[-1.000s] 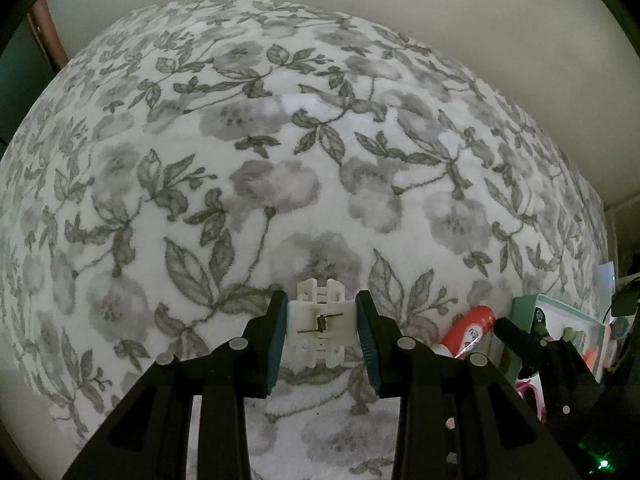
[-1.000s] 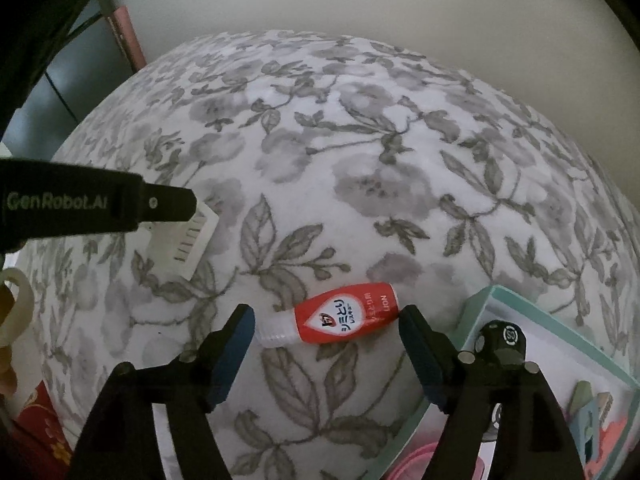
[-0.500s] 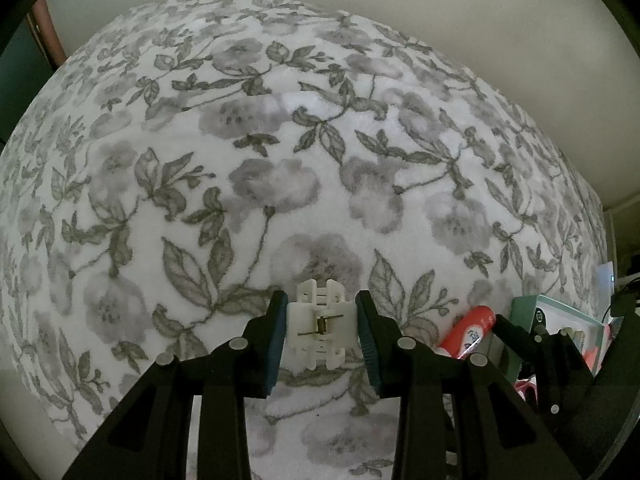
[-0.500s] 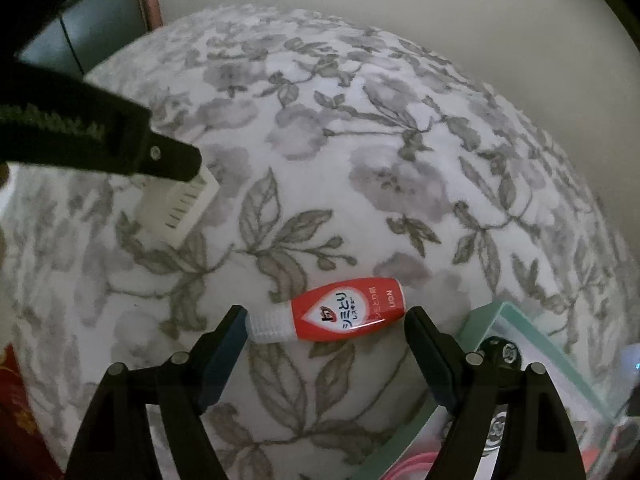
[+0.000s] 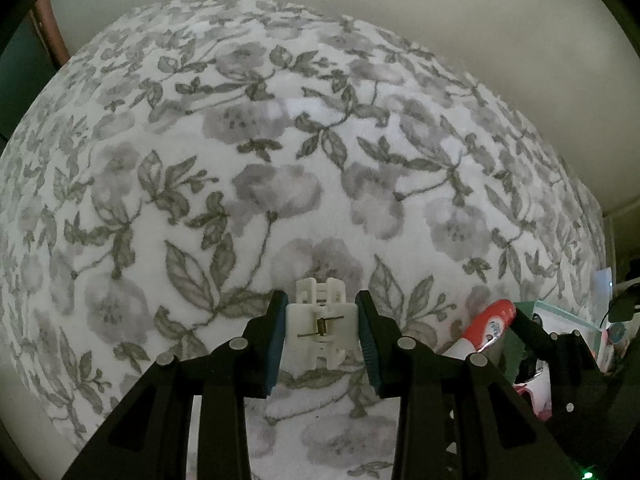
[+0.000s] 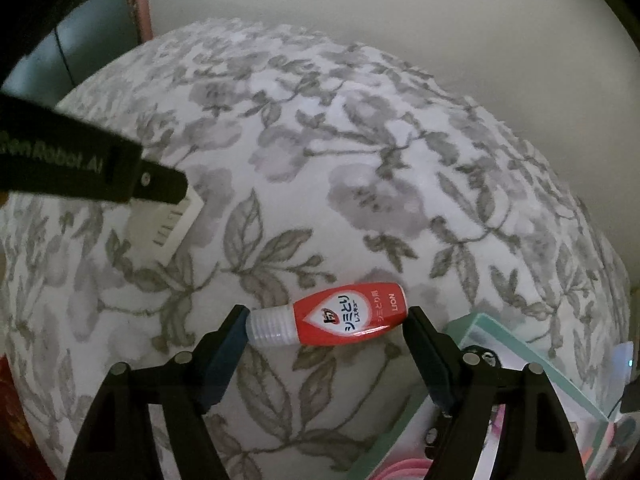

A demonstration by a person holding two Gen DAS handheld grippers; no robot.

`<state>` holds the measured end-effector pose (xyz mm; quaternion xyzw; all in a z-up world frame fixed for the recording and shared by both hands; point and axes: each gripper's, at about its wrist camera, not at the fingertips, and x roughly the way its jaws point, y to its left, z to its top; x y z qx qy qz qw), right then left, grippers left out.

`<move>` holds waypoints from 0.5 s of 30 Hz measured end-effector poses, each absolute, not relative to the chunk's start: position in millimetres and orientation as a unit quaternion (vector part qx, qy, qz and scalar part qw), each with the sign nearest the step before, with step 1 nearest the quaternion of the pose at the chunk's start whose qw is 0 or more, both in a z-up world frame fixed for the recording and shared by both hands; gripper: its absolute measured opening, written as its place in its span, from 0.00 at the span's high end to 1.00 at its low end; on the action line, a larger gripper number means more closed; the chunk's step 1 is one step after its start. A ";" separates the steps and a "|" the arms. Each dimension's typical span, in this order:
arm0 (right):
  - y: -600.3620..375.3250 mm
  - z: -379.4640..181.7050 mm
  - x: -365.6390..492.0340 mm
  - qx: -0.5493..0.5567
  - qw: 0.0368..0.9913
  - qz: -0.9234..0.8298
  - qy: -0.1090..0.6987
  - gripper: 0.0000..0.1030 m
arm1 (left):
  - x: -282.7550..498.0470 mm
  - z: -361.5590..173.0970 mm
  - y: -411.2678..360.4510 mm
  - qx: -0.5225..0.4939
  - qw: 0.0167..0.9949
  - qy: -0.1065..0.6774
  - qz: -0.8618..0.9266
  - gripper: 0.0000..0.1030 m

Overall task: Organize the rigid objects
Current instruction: 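Grasp the white plug-shaped clip with the left tool while the right tool grasps the red tube, then carry the clip with the left tool while the right tool carries the tube over the tray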

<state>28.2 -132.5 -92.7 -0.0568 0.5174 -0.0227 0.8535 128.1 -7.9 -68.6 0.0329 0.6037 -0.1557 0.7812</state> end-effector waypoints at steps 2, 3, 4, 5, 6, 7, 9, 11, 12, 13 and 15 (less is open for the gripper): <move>-134.0 -85.2 27.1 -0.050 0.859 -0.026 0.509 0.22 | 127.2 -63.1 -8.1 0.033 0.786 0.597 -0.158 0.65; -133.9 -82.4 26.8 -0.050 0.861 -0.028 0.506 0.22 | 127.4 -59.9 -8.4 0.032 0.788 0.594 -0.158 0.65; -133.7 -79.4 26.5 -0.049 0.862 -0.029 0.503 0.22 | 127.3 -56.6 -8.3 0.032 0.790 0.591 -0.159 0.65; -133.3 -75.2 25.6 -0.048 0.865 -0.030 0.498 0.22 | 125.9 -52.8 -8.9 0.034 0.793 0.587 -0.159 0.65; -132.7 -72.1 23.7 -0.047 0.867 -0.032 0.494 0.22 | 123.4 -47.8 -10.9 0.037 0.797 0.581 -0.161 0.65; -132.3 -68.1 22.3 -0.045 0.870 -0.034 0.490 0.22 | 121.6 -43.7 -11.1 0.039 0.799 0.577 -0.164 0.65; -133.1 -61.8 19.3 -0.035 0.874 -0.040 0.482 0.22 | 116.8 -35.6 -12.7 0.041 0.804 0.568 -0.169 0.65; -134.5 -57.6 13.8 -0.023 0.875 -0.046 0.481 0.22 | 112.0 -27.6 -14.0 0.041 0.808 0.561 -0.176 0.65; -134.8 -56.5 11.0 -0.020 0.875 -0.049 0.481 0.22 | 109.4 -23.7 -14.9 0.041 0.810 0.557 -0.179 0.65; -135.2 -55.0 7.4 -0.018 0.875 -0.053 0.480 0.22 | 105.7 -19.5 -15.8 0.041 0.812 0.553 -0.184 0.65; -136.9 -51.0 -2.2 -0.010 0.875 -0.060 0.479 0.22 | 97.9 -10.9 -17.8 0.043 0.816 0.543 -0.192 0.65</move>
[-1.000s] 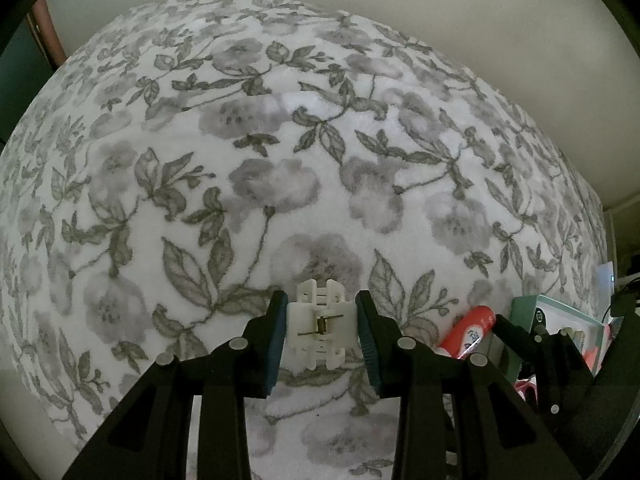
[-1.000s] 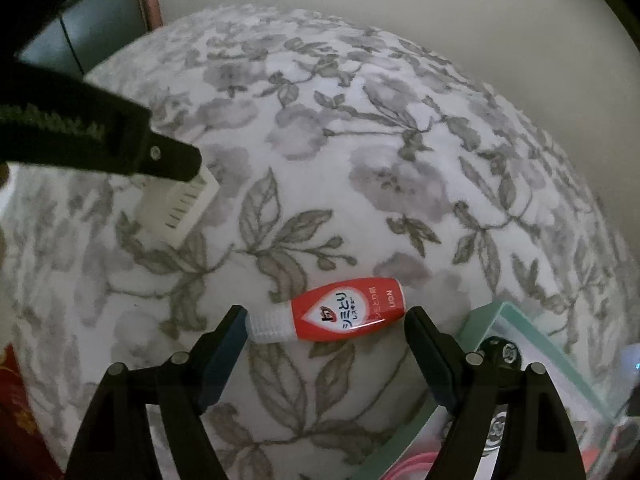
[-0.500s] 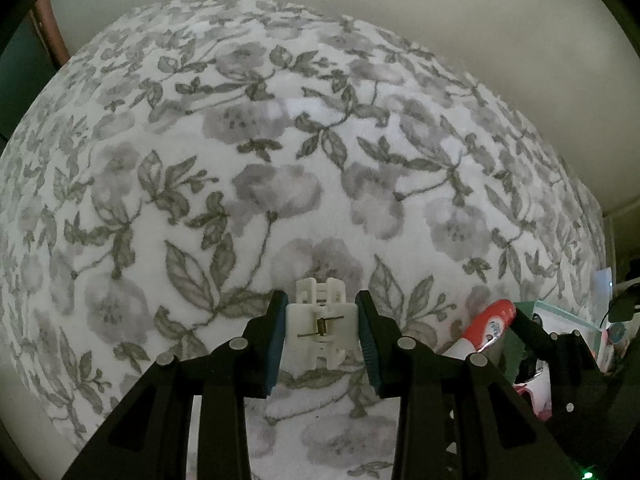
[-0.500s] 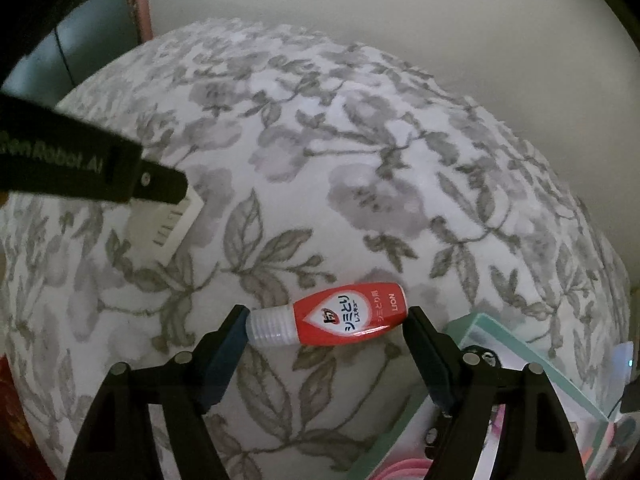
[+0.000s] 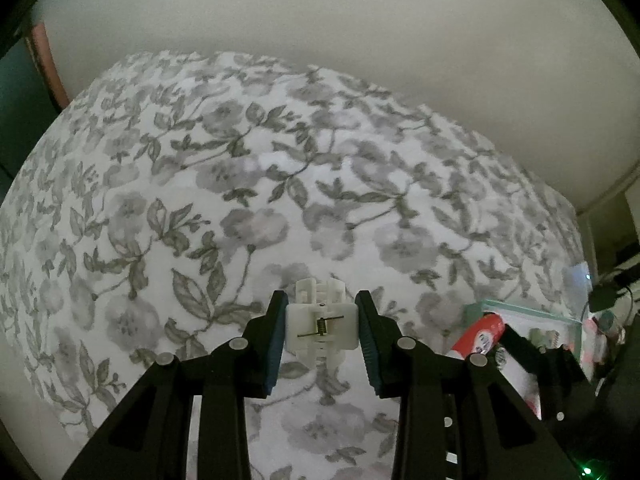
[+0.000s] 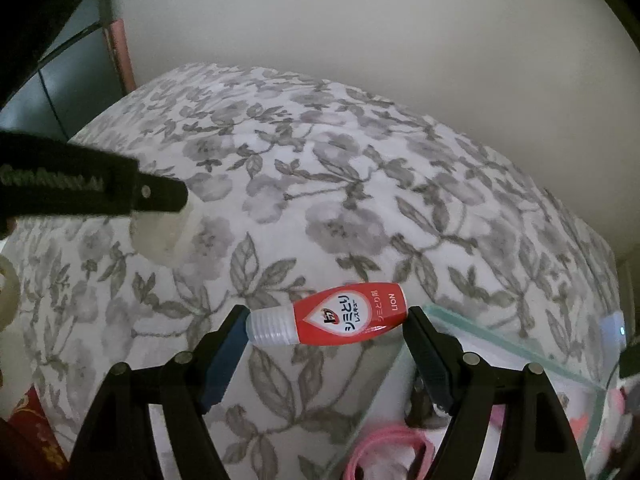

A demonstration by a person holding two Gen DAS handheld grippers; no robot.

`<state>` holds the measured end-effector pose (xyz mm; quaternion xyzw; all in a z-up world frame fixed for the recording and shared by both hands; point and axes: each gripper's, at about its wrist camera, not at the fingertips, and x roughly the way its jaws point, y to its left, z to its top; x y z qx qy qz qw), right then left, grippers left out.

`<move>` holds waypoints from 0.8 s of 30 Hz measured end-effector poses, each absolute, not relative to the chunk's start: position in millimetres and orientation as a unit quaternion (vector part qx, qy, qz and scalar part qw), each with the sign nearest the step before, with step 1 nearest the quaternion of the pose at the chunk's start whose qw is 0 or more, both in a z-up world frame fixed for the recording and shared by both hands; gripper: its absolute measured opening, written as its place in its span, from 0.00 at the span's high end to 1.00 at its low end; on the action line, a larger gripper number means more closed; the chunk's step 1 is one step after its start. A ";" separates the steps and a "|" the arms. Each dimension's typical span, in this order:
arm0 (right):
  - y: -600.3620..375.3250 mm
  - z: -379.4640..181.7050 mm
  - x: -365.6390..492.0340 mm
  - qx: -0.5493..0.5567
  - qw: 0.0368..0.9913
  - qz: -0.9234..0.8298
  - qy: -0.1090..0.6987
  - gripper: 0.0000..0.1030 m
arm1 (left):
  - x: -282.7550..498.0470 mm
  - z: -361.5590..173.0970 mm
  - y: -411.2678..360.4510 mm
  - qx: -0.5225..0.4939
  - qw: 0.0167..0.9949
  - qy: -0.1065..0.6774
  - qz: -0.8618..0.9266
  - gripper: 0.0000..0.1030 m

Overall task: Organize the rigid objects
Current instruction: 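Carry the clip with the left tool while the right tool carries the tube over the tray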

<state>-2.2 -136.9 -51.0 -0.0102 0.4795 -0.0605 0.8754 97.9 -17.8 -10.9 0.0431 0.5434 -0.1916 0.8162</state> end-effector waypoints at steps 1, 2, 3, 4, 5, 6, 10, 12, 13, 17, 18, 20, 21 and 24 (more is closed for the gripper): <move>-137.8 -49.3 -6.6 -0.007 0.876 -0.063 0.478 0.22 | 95.3 -8.0 -19.3 0.044 0.818 0.540 -0.194 0.65; -138.9 -46.5 -12.2 -0.003 0.877 -0.068 0.476 0.22 | 92.1 -4.8 -20.6 0.045 0.819 0.536 -0.198 0.65; -139.9 -44.1 -16.2 0.001 0.877 -0.071 0.475 0.22 | 88.6 -1.4 -22.3 0.046 0.821 0.533 -0.203 0.65; -141.3 -41.0 -21.8 0.006 0.878 -0.076 0.472 0.22 | 84.8 2.0 -24.2 0.047 0.822 0.529 -0.208 0.65; -142.8 -38.3 -27.1 0.012 0.879 -0.079 0.470 0.22 | 81.2 4.6 -26.3 0.048 0.822 0.526 -0.213 0.65; -144.1 -36.2 -31.8 0.017 0.879 -0.082 0.468 0.22 | 76.8 7.7 -29.0 0.046 0.823 0.522 -0.220 0.65; -153.0 -25.2 -54.9 0.041 0.882 -0.107 0.457 0.22 | 57.7 17.5 -42.1 0.057 0.822 0.510 -0.247 0.65; -159.0 -21.5 -62.8 0.051 0.882 -0.126 0.451 0.22 | 46.0 21.4 -50.7 0.069 0.822 0.503 -0.258 0.65; -162.8 -19.6 -67.7 0.057 0.881 -0.138 0.448 0.22 | 39.1 24.0 -55.5 0.075 0.822 0.498 -0.265 0.65; -180.9 -14.1 -88.4 0.087 0.876 -0.178 0.440 0.22 | 15.7 31.5 -71.5 0.091 0.818 0.485 -0.297 0.65; -184.5 -13.5 -90.9 0.091 0.874 -0.186 0.440 0.22 | 10.1 32.4 -74.9 0.095 0.816 0.483 -0.303 0.65; -193.7 -13.2 -102.8 0.100 0.868 -0.206 0.441 0.22 | -0.6 32.9 -81.8 0.105 0.814 0.478 -0.313 0.65; -198.0 -13.3 -109.0 0.105 0.865 -0.216 0.441 0.22 | -6.3 32.7 -85.4 0.111 0.813 0.476 -0.317 0.65; -210.0 -15.9 -123.5 0.123 0.855 -0.239 0.444 0.22 | -24.0 29.8 -96.1 0.129 0.806 0.473 -0.333 0.65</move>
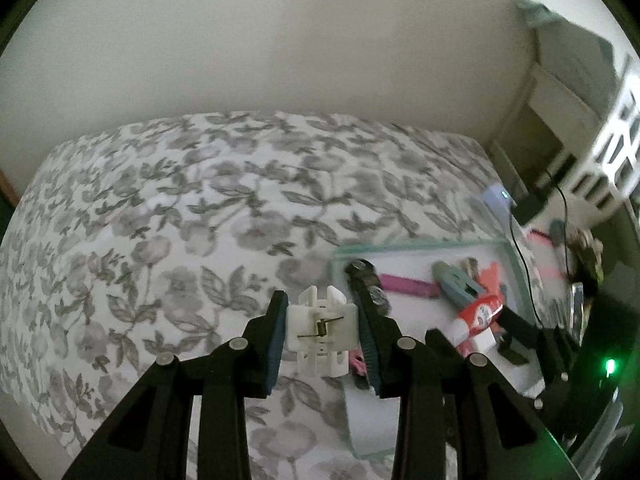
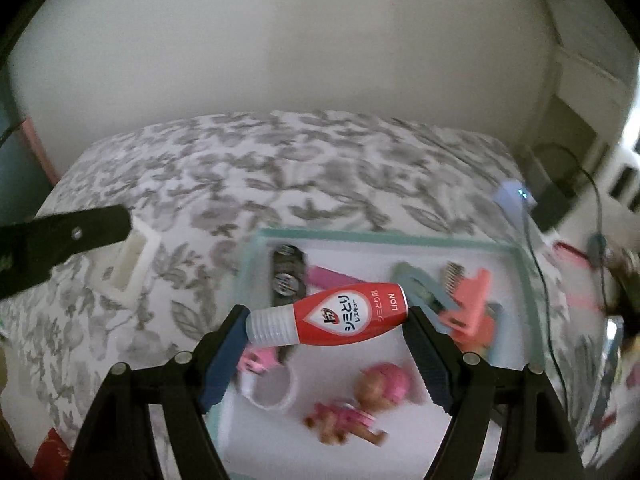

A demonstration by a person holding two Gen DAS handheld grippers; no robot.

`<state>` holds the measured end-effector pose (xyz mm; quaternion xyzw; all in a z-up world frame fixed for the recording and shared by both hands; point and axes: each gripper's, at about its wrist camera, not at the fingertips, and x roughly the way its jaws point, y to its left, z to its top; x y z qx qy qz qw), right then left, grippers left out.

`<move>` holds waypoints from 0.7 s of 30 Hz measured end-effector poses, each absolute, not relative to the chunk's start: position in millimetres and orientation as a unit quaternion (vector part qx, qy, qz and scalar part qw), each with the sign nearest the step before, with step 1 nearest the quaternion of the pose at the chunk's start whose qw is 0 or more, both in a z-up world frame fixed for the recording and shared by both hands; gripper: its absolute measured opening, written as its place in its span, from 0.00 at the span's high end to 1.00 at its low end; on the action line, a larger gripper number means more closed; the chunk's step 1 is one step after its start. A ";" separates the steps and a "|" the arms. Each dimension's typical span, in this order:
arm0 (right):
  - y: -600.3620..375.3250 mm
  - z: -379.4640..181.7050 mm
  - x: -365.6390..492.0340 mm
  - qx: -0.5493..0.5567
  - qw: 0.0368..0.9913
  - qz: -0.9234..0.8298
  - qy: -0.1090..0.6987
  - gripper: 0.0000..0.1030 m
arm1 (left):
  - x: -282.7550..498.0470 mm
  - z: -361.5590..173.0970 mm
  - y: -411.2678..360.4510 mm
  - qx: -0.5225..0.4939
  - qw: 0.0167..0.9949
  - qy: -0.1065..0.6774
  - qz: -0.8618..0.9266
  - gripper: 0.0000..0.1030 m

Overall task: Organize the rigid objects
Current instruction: 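Carry the clip with the left tool while the right tool carries the tube over the tray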

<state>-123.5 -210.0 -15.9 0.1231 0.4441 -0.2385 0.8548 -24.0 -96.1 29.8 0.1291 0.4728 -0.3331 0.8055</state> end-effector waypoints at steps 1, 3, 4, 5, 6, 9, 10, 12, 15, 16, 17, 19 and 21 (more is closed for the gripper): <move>-214.3 -16.9 -128.7 0.130 0.851 -0.247 0.446 0.22 | -29.8 28.1 -99.6 0.133 0.801 0.474 -0.341 0.65; -223.5 -20.8 -136.4 0.144 0.842 -0.261 0.450 0.22 | -39.6 24.4 -104.9 0.139 0.793 0.478 -0.352 0.65; -228.2 -22.9 -141.3 0.154 0.836 -0.269 0.453 0.22 | -44.7 22.4 -108.1 0.143 0.789 0.480 -0.356 0.65; -234.0 -25.7 -146.7 0.166 0.830 -0.277 0.455 0.22 | -49.4 20.5 -111.3 0.149 0.785 0.482 -0.360 0.65; -238.1 -27.6 -151.0 0.176 0.825 -0.282 0.457 0.22 | -53.6 19.6 -113.7 0.153 0.782 0.482 -0.364 0.65; -251.1 -33.4 -164.5 0.206 0.810 -0.302 0.459 0.22 | -63.9 14.9 -122.7 0.163 0.772 0.487 -0.374 0.65; -254.7 -35.3 -168.1 0.213 0.805 -0.308 0.460 0.22 | -66.6 12.5 -126.0 0.167 0.768 0.489 -0.378 0.65; -261.8 -38.7 -172.9 0.226 0.795 -0.321 0.462 0.22 | -71.1 6.9 -132.2 0.176 0.760 0.494 -0.385 0.65; -269.7 -44.3 -177.7 0.240 0.783 -0.333 0.467 0.22 | -75.8 -1.1 -140.5 0.184 0.749 0.501 -0.392 0.65; -271.4 -46.3 -178.7 0.243 0.780 -0.336 0.469 0.22 | -76.5 -2.6 -142.5 0.185 0.748 0.501 -0.394 0.65; -273.4 -48.5 -179.6 0.246 0.777 -0.337 0.472 0.22 | -76.8 -4.5 -144.5 0.187 0.747 0.502 -0.395 0.65; -276.2 -51.6 -180.9 0.251 0.773 -0.338 0.474 0.22 | -78.4 -8.1 -148.0 0.194 0.745 0.501 -0.394 0.65; -278.3 -53.4 -181.4 0.253 0.771 -0.339 0.476 0.22 | -79.6 -10.6 -149.8 0.198 0.744 0.503 -0.394 0.65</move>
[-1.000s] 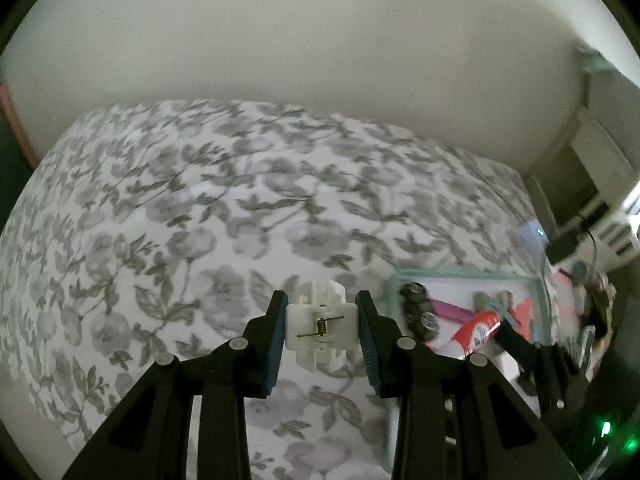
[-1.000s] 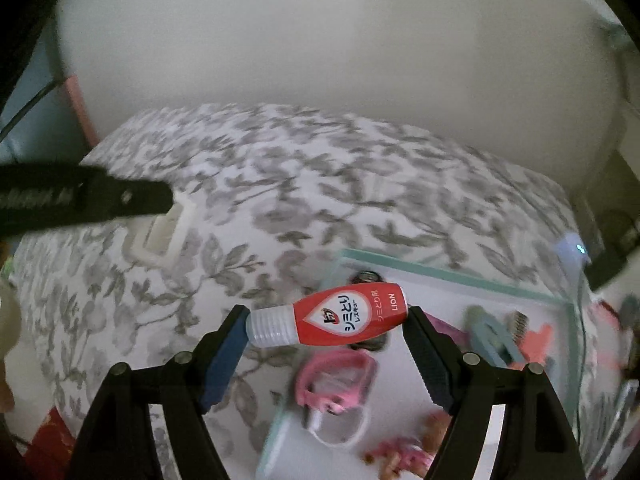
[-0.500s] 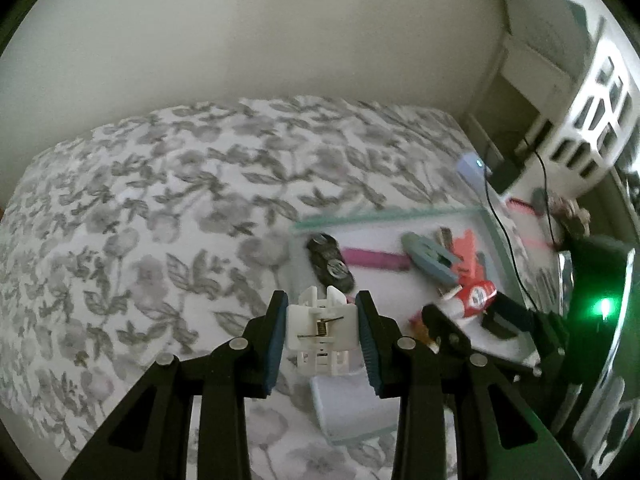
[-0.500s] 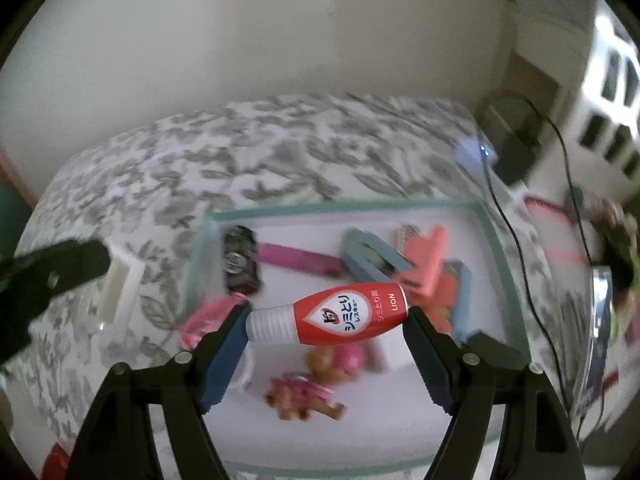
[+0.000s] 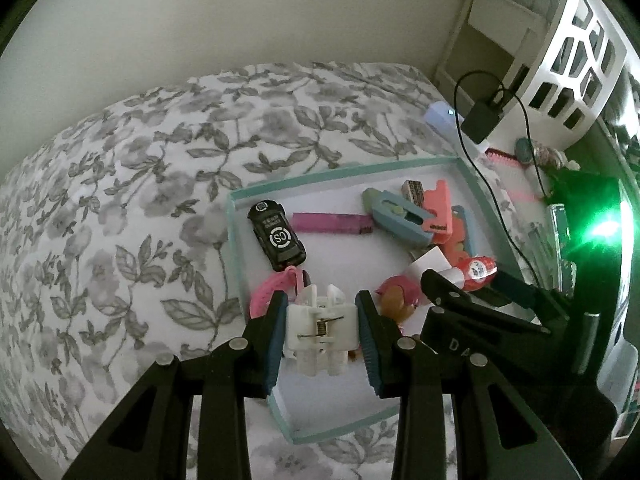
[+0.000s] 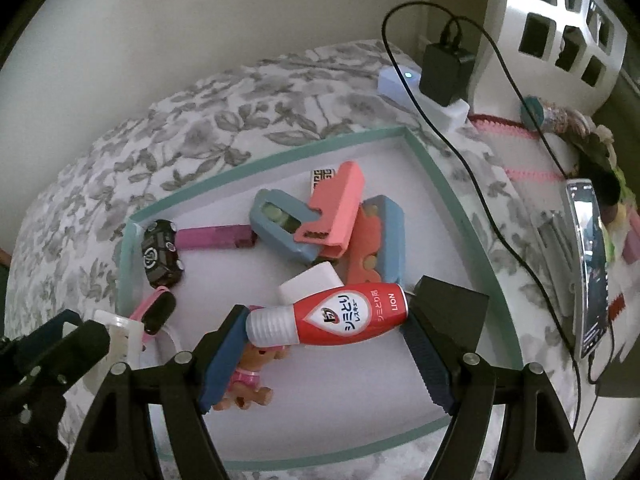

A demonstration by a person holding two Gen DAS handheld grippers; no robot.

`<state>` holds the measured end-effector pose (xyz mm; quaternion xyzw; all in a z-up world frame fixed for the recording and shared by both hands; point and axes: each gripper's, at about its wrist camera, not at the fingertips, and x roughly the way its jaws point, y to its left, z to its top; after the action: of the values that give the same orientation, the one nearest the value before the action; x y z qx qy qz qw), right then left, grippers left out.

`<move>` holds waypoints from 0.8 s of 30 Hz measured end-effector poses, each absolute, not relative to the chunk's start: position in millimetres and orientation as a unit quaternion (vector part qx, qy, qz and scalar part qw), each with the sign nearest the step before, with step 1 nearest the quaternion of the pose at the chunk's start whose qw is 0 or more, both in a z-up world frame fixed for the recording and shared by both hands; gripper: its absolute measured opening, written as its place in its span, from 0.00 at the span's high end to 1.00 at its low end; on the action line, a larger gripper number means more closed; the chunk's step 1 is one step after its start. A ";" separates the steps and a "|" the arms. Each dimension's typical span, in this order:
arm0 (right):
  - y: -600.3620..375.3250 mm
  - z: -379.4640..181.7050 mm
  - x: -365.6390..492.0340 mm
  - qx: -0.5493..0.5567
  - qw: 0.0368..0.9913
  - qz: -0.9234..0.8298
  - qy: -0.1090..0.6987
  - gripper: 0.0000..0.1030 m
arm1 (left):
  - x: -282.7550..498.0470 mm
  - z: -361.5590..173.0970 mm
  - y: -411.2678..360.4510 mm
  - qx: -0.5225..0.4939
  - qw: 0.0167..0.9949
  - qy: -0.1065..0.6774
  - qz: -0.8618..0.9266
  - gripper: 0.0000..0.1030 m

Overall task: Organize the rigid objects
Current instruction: 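Carry the clip with the left tool while the right tool carries the tube over the tray, then open the left tool to drop the clip while the right tool releases the tube into the tray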

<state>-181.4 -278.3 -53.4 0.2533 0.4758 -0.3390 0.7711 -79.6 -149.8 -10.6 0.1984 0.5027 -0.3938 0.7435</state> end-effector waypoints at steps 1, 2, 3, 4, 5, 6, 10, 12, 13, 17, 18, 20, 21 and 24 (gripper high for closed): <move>-278.5 -53.8 -181.3 0.254 0.771 -0.339 0.476 0.22 | -79.7 -11.8 -150.4 0.200 0.743 0.503 -0.394 0.65; -278.9 -54.6 -181.6 0.255 0.770 -0.339 0.477 0.22 | -79.8 -12.5 -150.8 0.200 0.742 0.503 -0.394 0.65; -278.8 -55.0 -181.7 0.255 0.770 -0.338 0.478 0.22 | -79.4 -12.7 -151.2 0.200 0.742 0.504 -0.395 0.65; -278.7 -55.2 -181.3 0.255 0.770 -0.337 0.479 0.22 | -79.2 -13.1 -151.6 0.200 0.742 0.504 -0.395 0.65; -278.5 -55.8 -180.9 0.254 0.770 -0.336 0.480 0.22 | -78.8 -13.2 -151.8 0.199 0.742 0.503 -0.396 0.65; -278.3 -55.9 -180.2 0.253 0.770 -0.335 0.481 0.22 | -78.5 -13.4 -152.2 0.199 0.742 0.502 -0.396 0.65; -277.8 -58.2 -178.9 0.253 0.768 -0.332 0.486 0.22 | -78.6 -13.7 -153.2 0.199 0.742 0.501 -0.398 0.64; -277.6 -60.0 -178.4 0.255 0.766 -0.330 0.489 0.22 | -78.1 -13.7 -153.1 0.198 0.742 0.502 -0.397 0.56; -277.7 -61.2 -178.3 0.257 0.765 -0.329 0.491 0.22 | -78.4 -13.6 -153.1 0.198 0.742 0.502 -0.397 0.51; -277.4 -63.2 -178.1 0.257 0.764 -0.328 0.494 0.22 | -74.9 -11.8 -149.7 0.189 0.747 0.502 -0.393 0.49; -277.5 -63.1 -178.3 0.257 0.764 -0.328 0.494 0.22 | -73.4 -11.6 -148.4 0.187 0.748 0.503 -0.391 0.47; -277.5 -63.0 -178.2 0.257 0.763 -0.328 0.494 0.22 | -69.6 -11.3 -145.2 0.183 0.752 0.504 -0.384 0.43; -277.5 -63.0 -178.2 0.257 0.763 -0.328 0.494 0.22 | -67.6 -11.1 -143.4 0.181 0.754 0.504 -0.380 0.42; -277.5 -63.0 -178.3 0.258 0.764 -0.328 0.493 0.22 | -60.6 -10.4 -137.1 0.174 0.761 0.505 -0.368 0.41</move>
<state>-178.3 -277.5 -63.0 0.2576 0.4930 -0.3276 0.7637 -60.6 -137.1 -10.4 0.1738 0.5048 -0.3684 0.7611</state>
